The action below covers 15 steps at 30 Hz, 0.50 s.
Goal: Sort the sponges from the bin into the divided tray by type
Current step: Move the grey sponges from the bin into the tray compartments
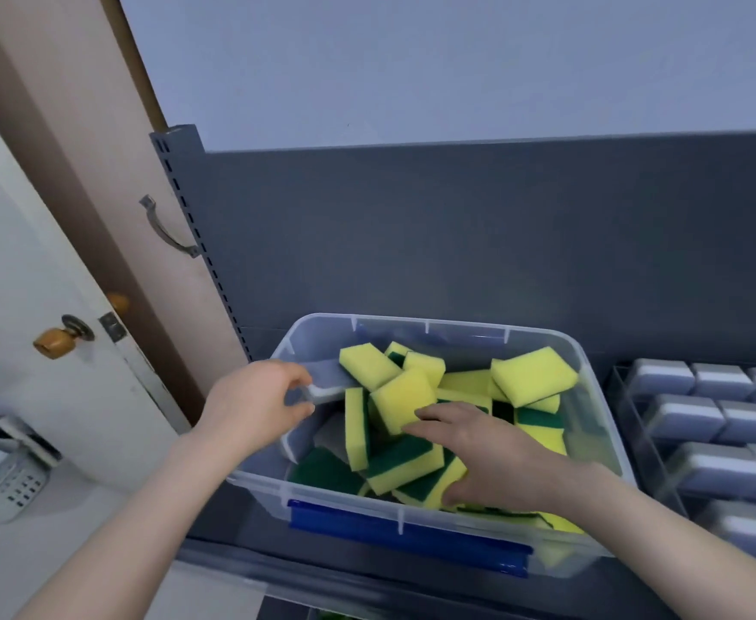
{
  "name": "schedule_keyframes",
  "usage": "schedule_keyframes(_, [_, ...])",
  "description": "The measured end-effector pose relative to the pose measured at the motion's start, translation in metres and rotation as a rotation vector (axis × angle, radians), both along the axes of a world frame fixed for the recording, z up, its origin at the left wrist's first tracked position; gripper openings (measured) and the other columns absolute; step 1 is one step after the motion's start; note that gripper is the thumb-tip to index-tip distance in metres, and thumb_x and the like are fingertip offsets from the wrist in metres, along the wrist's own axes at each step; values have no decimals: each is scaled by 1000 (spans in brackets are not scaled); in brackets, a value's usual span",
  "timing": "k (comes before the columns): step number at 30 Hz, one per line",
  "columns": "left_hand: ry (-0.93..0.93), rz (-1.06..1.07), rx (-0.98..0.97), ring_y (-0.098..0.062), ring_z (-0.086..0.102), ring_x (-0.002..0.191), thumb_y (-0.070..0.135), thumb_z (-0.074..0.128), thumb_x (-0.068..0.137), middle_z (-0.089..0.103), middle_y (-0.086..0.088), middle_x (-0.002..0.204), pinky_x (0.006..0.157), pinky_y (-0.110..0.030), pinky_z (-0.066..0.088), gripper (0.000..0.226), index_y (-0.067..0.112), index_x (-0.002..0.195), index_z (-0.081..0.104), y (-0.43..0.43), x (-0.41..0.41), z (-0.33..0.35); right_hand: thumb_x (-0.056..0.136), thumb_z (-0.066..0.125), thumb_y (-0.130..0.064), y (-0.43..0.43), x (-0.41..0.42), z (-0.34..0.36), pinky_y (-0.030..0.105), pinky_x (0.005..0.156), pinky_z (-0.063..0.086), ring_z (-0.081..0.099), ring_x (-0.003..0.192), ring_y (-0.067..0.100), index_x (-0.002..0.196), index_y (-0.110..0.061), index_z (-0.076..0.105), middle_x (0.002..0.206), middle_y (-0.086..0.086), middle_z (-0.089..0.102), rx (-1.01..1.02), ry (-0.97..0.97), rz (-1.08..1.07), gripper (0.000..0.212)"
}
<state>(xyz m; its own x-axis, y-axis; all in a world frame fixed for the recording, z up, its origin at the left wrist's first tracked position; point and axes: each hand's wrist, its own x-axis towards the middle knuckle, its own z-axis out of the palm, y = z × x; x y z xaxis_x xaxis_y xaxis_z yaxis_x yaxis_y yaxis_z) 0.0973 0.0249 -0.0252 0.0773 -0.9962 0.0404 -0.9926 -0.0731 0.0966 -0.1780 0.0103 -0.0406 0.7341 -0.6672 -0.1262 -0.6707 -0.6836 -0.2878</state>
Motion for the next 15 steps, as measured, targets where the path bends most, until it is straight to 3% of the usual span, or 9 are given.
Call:
schedule_keyframes(5, [63, 3, -20, -8, 56, 110, 43, 61, 85, 59, 15, 121, 80, -28, 50, 38, 36, 123, 57, -18, 19, -17, 78, 70, -21, -8, 16, -10, 34, 109, 31, 10, 142, 15, 145, -42, 16, 156, -10, 10, 60, 127, 48, 88])
schedule_keyframes(10, [105, -65, -25, -15, 42, 125, 43, 65, 83, 48, 9, 134, 92, -31, 45, 59, 31, 137, 45, -35, 11, -44, 78, 60, -9, -13, 29, -34, 35, 100, 42, 26, 132, 20, 145, -34, 26, 145, -3, 31, -19, 192, 103, 79])
schedule_keyframes(13, [68, -103, -29, -15, 37, 130, 40, 67, 81, 41, 7, 140, 99, -30, 41, 67, 28, 141, 39, -43, 5, -54, 75, 55, -5, -18, 26, -36, 28, 91, 44, 36, 123, 16, 140, -35, 35, 133, -10, 44, -66, 111, 69, 75])
schedule_keyframes(15, [15, -113, -11, -17, 33, 134, 34, 68, 81, 38, 5, 144, 104, -31, 38, 69, 27, 142, 37, -48, 6, -60, 73, 58, -11, -22, 16, -25, 22, 96, 42, 35, 124, 9, 138, -39, 37, 134, -18, 45, -56, 60, 27, 74])
